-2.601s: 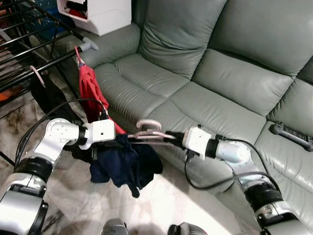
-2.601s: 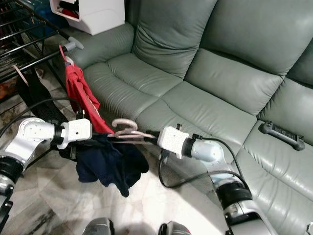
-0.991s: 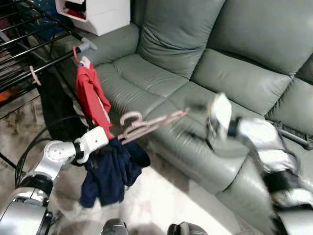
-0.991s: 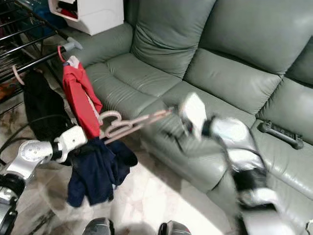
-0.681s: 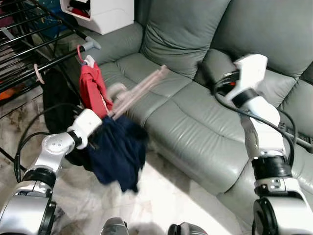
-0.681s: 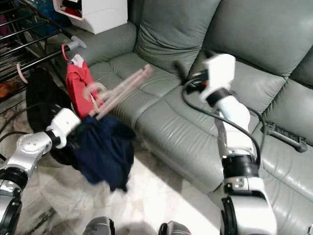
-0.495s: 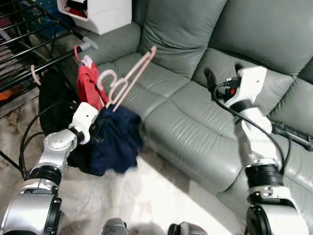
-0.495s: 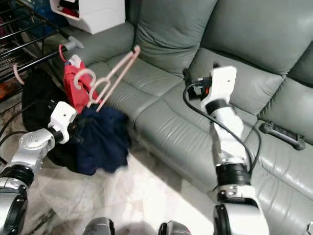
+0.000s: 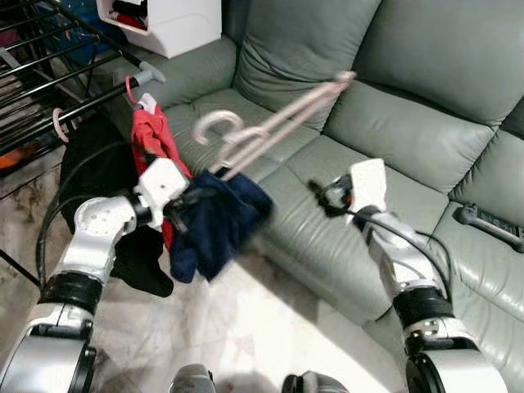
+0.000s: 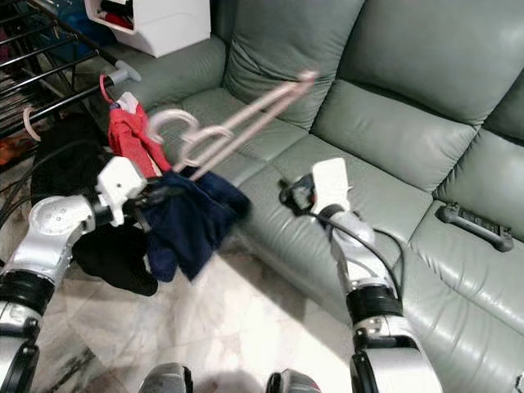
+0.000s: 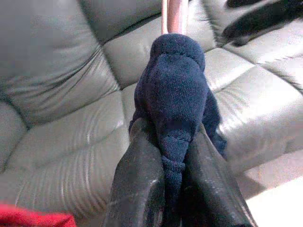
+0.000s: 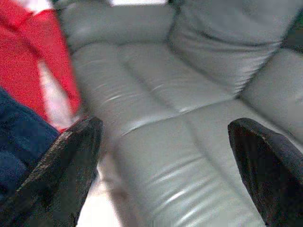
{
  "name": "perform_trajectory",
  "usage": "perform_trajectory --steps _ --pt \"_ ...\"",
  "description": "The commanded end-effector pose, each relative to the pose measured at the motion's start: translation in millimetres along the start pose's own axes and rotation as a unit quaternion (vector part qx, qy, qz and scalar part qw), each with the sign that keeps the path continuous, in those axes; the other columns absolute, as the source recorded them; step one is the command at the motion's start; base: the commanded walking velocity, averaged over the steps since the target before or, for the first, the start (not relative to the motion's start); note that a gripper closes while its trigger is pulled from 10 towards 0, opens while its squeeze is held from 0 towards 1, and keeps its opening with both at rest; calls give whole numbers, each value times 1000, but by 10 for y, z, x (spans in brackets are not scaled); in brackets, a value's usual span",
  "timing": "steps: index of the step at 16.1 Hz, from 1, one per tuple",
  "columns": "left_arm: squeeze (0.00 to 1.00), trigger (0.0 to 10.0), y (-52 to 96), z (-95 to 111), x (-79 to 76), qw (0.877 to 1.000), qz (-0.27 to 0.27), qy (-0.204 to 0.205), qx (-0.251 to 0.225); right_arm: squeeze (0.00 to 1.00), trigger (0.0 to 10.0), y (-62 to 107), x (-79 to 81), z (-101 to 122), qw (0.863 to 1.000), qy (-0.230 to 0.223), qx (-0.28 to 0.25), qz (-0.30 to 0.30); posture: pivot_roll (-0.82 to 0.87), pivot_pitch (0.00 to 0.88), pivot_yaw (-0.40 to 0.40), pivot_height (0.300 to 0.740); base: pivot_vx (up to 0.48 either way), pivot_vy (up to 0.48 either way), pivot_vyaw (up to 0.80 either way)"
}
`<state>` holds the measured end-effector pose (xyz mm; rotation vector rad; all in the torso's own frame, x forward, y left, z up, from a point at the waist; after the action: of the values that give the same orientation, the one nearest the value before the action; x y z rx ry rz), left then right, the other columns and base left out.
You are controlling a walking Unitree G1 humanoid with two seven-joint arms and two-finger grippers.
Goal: Hang hanger
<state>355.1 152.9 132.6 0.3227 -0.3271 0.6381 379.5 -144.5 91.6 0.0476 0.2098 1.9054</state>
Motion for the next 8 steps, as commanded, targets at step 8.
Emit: perform_trajectory --steps 8 --pt "0 0 -115 395 -75 997 -34 -51 -46 0 10000 20 582 135 976 -57 -24 210 -16 36 12 740 0 0 0"
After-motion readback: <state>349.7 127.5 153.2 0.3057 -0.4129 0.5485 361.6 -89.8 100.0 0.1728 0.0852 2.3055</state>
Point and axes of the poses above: a point about 5 cm out from each wrist's last joint towards the gripper, its own y axis pointing back from the gripper into the wrist, its own z axis along the axis of the wrist's last joint, x = y × z, the point moved 4 cm from there along -y, pointing out of the wrist towards the gripper, and after that the axes turned 1 degree about y, right-handed, at the moved point
